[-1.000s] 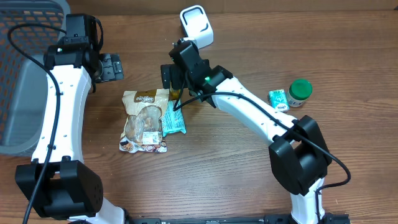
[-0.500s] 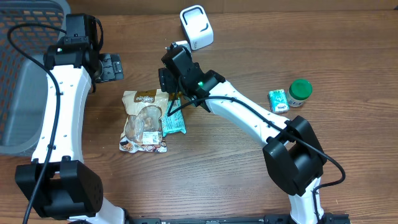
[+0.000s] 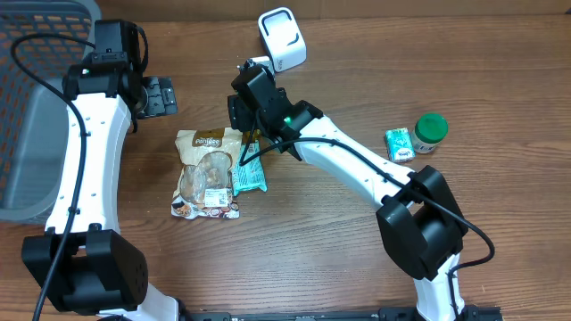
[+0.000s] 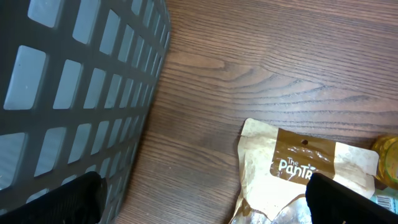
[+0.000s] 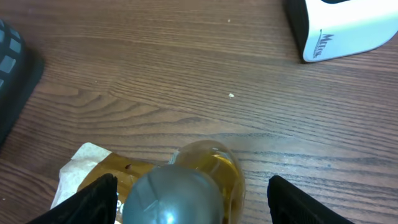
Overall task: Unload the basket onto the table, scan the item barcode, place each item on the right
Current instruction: 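Lower the right gripper and close it on the bottle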
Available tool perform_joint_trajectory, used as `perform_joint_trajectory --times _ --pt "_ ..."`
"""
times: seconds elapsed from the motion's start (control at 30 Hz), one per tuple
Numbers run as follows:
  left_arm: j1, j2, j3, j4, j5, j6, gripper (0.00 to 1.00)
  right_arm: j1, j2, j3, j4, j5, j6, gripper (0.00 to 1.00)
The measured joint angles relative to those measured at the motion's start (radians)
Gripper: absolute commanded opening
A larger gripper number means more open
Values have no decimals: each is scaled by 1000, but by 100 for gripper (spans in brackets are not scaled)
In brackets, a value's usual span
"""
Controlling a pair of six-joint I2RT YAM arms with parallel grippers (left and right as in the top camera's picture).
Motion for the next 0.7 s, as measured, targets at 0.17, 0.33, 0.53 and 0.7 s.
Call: perform_joint_trajectory --times 0.17,0.33,0.53,0.7 --pt "0 0 0 0 0 0 99 0 13 0 0 0 0 55" --pt "0 0 0 0 0 0 100 0 13 0 -1 -8 -1 45" --pt "0 0 0 0 0 0 100 0 13 0 3 -10 0 36" --pt "0 0 0 0 0 0 100 0 13 0 3 -8 0 27"
